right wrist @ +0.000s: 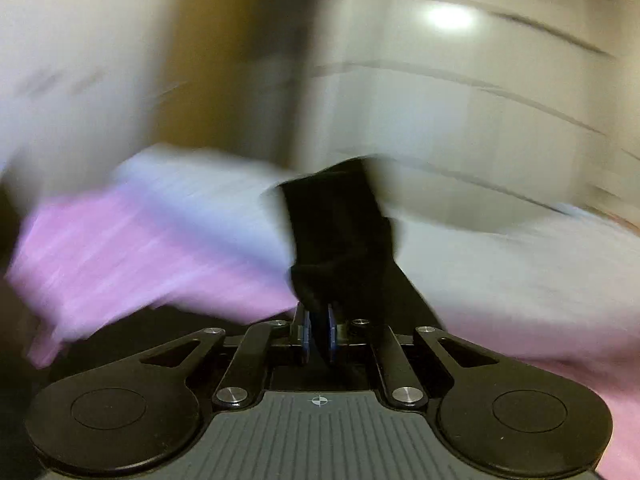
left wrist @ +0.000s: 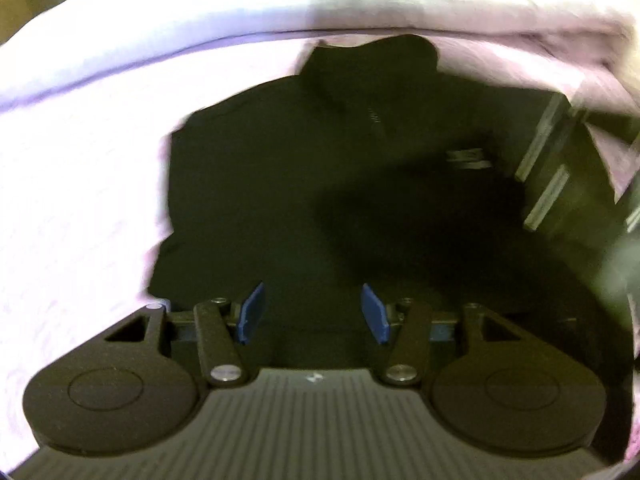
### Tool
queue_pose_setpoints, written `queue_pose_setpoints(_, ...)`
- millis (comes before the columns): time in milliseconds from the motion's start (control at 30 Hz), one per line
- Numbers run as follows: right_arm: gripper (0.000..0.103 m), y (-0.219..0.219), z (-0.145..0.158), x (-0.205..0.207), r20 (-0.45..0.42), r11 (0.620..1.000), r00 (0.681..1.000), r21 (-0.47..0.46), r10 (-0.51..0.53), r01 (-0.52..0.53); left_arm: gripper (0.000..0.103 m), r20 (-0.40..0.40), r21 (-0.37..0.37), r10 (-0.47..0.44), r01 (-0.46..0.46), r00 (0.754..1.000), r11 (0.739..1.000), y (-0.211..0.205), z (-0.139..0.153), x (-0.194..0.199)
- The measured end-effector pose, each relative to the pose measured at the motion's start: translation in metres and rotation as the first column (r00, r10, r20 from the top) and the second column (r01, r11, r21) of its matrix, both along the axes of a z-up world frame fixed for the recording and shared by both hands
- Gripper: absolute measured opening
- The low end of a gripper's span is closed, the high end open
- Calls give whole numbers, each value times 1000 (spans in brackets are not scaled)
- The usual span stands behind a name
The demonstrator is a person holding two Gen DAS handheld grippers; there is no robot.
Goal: Fold clothes
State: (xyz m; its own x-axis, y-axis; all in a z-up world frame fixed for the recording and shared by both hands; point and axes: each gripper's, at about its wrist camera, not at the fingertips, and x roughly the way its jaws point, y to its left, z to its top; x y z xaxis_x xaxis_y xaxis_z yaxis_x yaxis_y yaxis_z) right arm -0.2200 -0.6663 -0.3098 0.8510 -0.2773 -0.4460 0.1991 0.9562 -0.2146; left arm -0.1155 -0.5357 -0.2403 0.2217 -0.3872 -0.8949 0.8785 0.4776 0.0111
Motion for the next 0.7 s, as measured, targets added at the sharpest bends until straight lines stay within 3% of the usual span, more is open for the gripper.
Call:
queue_pose_setpoints(67,15,29,-38,32,-143,998,988,24,65,-63,49,-15,-12,45,-46,999,999,20,-3,22)
queue_pose_setpoints(133,24,58,-76,64,-281,991,951,57,132,-121,49,-36,-30,74,-75,997,997,36,-7,39)
queue_pose_setpoints(267,48,70,-65,53,-292,994,951,71,102,-85,49,-96,-78,72,-80,993,994,41,-19,58)
queue_pose_setpoints(400,50,70,-49,24,-311,998,950,57,29,-11,50,-182,-148,28,-55,983,987,17,-28,70)
queue_pose_setpoints(500,52,43,-43,7,-331,993,939,37,-94,113,51,-269,-180,-21,-29,963,983,-16,-42,78)
queue_pose_setpoints(567,54,19,-45,-5,-354,977,916,27,-188,211,53,-277,-170,-44,-4,960,986,-34,-55,80)
queue_pose_setpoints(700,54,-24,-57,-31,-410,935,856,21,-315,354,55,-206,-59,-134,125,969,990,-71,-83,73)
